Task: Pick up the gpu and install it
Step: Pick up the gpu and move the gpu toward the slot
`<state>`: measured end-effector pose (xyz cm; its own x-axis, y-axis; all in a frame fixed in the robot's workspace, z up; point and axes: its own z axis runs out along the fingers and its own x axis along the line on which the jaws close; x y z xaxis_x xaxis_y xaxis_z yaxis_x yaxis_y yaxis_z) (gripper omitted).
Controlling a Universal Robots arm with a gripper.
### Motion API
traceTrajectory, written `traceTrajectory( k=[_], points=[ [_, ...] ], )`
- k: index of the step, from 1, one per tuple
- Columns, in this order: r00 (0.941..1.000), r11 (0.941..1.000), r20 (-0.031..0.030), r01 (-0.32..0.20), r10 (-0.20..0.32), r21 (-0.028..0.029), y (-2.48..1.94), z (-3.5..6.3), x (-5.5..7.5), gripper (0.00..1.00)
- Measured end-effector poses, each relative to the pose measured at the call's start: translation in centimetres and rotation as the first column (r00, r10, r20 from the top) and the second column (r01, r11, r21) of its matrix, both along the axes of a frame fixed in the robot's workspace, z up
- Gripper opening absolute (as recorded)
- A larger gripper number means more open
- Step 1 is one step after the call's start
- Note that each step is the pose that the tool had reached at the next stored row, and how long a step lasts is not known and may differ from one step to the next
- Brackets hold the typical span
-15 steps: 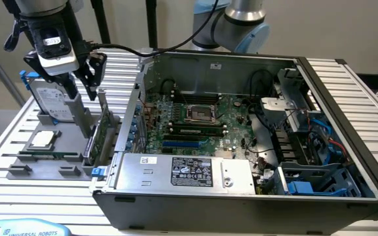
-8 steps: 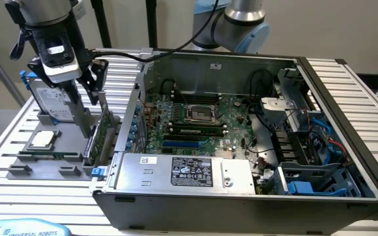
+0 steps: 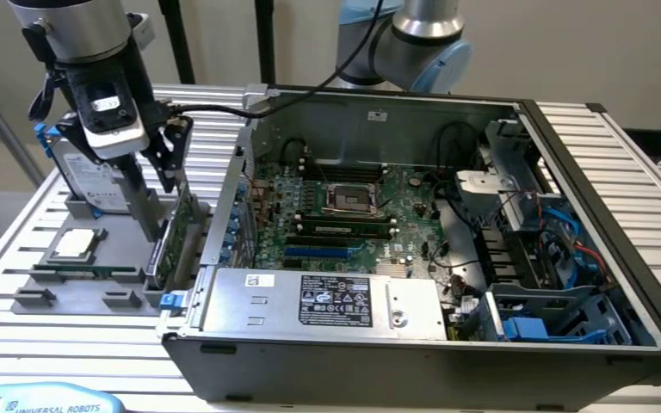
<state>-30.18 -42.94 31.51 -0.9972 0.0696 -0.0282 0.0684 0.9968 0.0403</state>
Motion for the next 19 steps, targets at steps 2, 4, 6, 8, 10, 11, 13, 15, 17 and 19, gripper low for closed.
traceTrajectory(
  k=[2, 4, 6, 8, 10, 11, 13, 15, 17, 19],
  points=[
    [1.0000, 1.0000, 0.0001, 0.000, 0.000, 0.0000, 0.00, -0.37, 0.1, 0.48],
    [1.0000, 1.0000, 0.0001, 0.000, 0.000, -0.0001, 0.00, -0.73, 0.1, 0.48],
    [1.0000, 1.0000, 0.0001, 0.000, 0.000, -0.0001, 0.00, -1.10, 0.2, 0.48],
    [1.0000, 1.0000, 0.0001, 0.000, 0.000, -0.0001, 0.00, -1.46, 0.2, 0.48],
    [1.0000, 1.0000, 0.0001, -0.001, 0.001, -0.0001, 0.00, -1.82, 0.3, 0.48],
    [1.0000, 1.0000, 0.0001, -0.002, 0.002, -0.0002, -0.01, -2.00, 0.3, 0.48],
    [1.0000, 1.0000, 0.0000, -0.007, 0.007, -0.0002, -0.09, -2.35, 0.3, 0.48],
    [0.9999, 0.9999, 0.0001, -0.010, 0.010, -0.0001, -0.22, -2.73, 0.3, 0.48],
    [0.9999, 0.9999, 0.0000, -0.013, 0.013, -0.0002, -0.45, -3.09, 0.3, 0.48],
    [0.9999, 0.9999, -0.0001, -0.014, 0.014, -0.0002, -0.73, -3.45, 0.3, 0.48]
  ],
)
